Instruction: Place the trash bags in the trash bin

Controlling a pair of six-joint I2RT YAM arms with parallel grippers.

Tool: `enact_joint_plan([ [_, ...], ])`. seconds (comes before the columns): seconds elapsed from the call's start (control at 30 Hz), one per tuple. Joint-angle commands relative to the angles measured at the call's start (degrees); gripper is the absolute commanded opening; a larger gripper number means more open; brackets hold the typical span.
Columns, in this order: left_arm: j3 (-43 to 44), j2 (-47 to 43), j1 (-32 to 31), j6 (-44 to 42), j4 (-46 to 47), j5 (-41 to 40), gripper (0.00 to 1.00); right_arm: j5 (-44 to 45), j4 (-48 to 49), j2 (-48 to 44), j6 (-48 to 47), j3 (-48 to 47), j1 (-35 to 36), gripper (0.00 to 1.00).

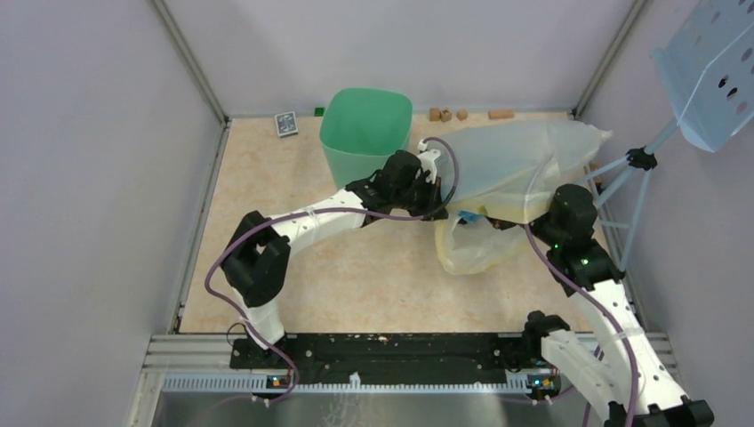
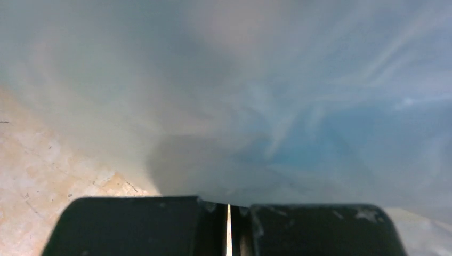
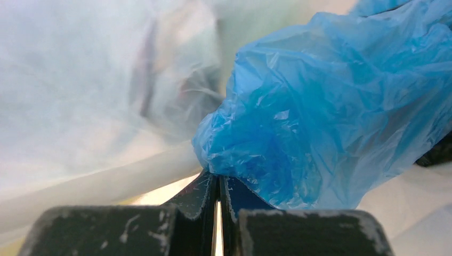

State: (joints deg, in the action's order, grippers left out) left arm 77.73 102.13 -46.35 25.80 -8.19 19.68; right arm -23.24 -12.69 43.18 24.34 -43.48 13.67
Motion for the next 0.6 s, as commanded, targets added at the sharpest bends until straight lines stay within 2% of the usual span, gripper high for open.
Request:
enact_joint_plan([
  [0.0,2.5,3.1,0.1,0.0,-0.7,-3.5,0.00,-1.1,-4.0,-3.9,-1.2,-2.0,-0.4,0.00],
  [0.1,2.9,2.8,0.1,1.1,-0.5,-4.4,0.00,10.5,-11.6,-0.4,0.9,-2.0,-0.4,0.00],
  [0.17,2.5,1.1,0.1,1.4,0.3,-5.3,0.00,13.5,-12.3,2.6,3.0,-0.5,-0.4,0.00],
  [0.33,4.3,-3.4,0.1,-0.9,-0.8,-9.2,0.00,1.8,-6.9,9.9,5.7,4.7,-0.4,0.00],
  [0.47,7.8,-5.3,0.5,-3.8,-2.1,-16.0,0.00,-6.2,-7.7,14.1,3.4,5.5,0.1,0.00],
  [0.57,12.9,-3.0,2.0,-4.3,-4.4,-16.3,0.00,-3.5,-10.9,13.2,-0.1,5.1,4.5,0.00],
])
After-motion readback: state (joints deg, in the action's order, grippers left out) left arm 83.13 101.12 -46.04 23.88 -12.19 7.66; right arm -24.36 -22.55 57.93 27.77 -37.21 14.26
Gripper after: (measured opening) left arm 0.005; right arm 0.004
